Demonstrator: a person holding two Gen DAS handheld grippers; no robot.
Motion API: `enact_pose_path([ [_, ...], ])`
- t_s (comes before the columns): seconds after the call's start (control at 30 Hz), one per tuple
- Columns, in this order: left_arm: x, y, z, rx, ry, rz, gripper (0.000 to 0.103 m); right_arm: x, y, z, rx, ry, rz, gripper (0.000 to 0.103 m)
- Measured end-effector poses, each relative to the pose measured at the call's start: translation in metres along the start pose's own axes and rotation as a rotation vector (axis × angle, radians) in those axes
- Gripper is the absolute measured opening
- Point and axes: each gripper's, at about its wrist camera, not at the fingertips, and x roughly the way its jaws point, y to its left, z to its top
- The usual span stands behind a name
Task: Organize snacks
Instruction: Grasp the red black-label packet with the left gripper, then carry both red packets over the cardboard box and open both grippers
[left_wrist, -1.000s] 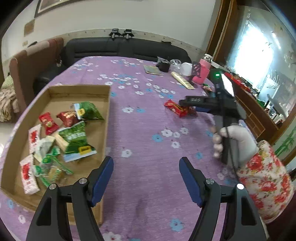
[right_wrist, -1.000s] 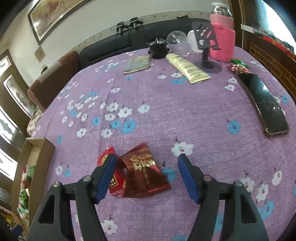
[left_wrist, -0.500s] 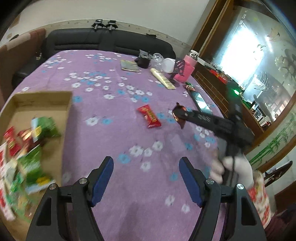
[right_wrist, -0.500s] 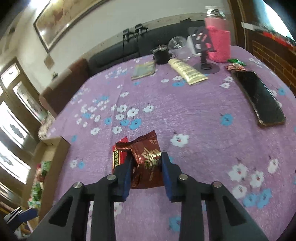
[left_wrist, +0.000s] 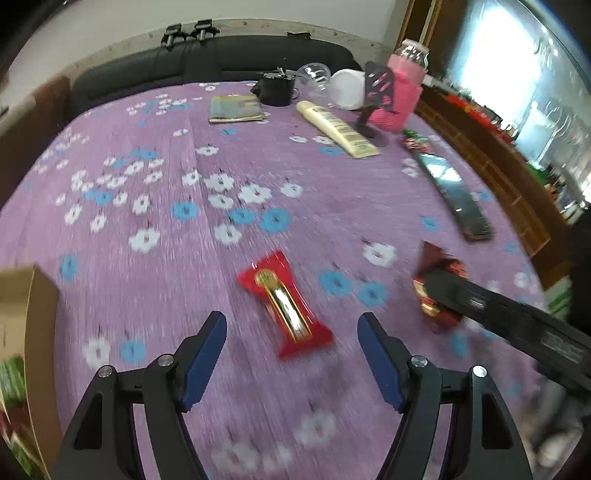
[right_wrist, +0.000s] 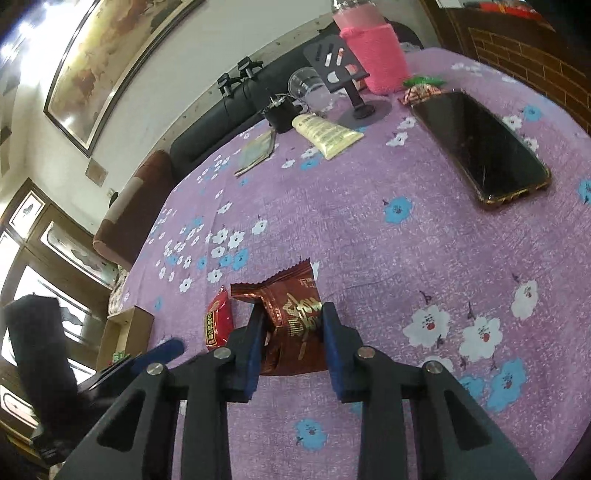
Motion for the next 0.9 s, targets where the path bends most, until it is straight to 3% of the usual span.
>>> enact_pose_path([
  [0.03,0.005,-0.001,0.002,0.016,-0.002,0.02,0.076,-0.001,0.0,0.0,0.002,-0.001,0.006,0.028],
  [0.07,0.009,-0.004,0.003,0.042,-0.006,0.046,0.067,-0.001,0.0,0.001,0.003,-0.002,0.011,0.028],
  [0.1,0.012,-0.005,0.003,0.065,-0.005,0.059,0.051,-0.002,0.0,0.001,0.004,-0.005,0.015,0.028],
  [0.13,0.012,-0.01,0.001,0.116,-0.022,0.101,0.044,-0.003,0.0,0.002,0.004,-0.007,0.018,0.028],
  [0.17,0.012,-0.014,0.0,0.142,-0.026,0.084,0.028,-0.003,0.0,0.002,0.005,-0.008,0.02,0.028],
  [0.2,0.011,-0.014,-0.001,0.145,-0.02,0.074,0.021,-0.003,0.0,0.002,0.005,-0.009,0.022,0.028],
  [0.3,0.005,-0.014,-0.004,0.148,-0.039,0.075,0.019,-0.003,0.002,0.002,-0.004,-0.008,0.02,0.028],
  [0.5,-0.017,-0.003,-0.017,0.073,-0.058,-0.003,0.018,-0.002,0.005,0.0,-0.017,-0.01,0.037,0.028],
  [0.7,-0.065,0.012,-0.038,-0.014,-0.111,-0.106,0.018,-0.001,0.007,-0.001,-0.021,-0.009,0.073,0.028],
  [0.9,-0.123,0.04,-0.063,-0.101,-0.187,-0.16,0.018,0.0,0.012,-0.005,-0.039,-0.007,0.084,0.029],
])
